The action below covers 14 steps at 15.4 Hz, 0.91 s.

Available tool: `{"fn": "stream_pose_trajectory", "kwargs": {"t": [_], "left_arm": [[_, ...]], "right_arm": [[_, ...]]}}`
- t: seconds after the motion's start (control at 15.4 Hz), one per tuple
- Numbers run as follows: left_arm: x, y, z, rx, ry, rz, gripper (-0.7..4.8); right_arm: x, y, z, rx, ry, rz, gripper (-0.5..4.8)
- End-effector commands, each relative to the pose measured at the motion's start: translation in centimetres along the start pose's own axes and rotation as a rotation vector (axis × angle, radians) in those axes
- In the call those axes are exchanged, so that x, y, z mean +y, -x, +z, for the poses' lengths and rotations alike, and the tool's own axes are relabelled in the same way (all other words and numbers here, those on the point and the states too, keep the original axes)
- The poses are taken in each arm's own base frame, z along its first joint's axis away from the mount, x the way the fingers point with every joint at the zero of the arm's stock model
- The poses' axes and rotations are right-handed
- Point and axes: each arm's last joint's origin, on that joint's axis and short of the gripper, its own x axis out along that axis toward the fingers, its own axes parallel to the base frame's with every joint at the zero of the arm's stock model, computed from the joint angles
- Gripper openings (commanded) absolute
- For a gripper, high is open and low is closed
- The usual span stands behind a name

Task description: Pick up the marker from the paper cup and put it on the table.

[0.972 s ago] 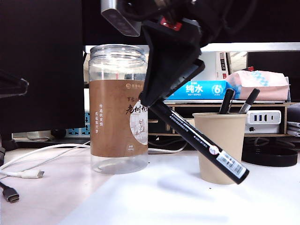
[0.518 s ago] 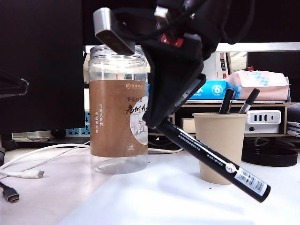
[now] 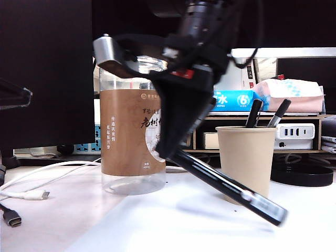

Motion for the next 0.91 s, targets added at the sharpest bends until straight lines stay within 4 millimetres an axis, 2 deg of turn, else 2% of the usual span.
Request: {"fn": "stream_pose_trajectory", "kwargs": {"t": [0.06, 0.39, 0.91], "left_arm": [[-0.02, -0.01, -0.14, 0.012, -0.001, -0.009, -0.04], [-0.02, -0.01, -0.14, 0.012, -0.001, -0.009, -0.04], [-0.02, -0.01, -0.14, 0.012, -0.001, -0.009, -0.04]], "right_arm": [[-0.11, -0.29, 0.21, 0.018, 0.029, -0.004, 0.84], [-0.05, -0.28, -0.26, 0.083, 0.048, -0.028, 0.84], [0.00, -0.43, -0.15, 0.089, 0.058, -0.047, 0.95]]}}
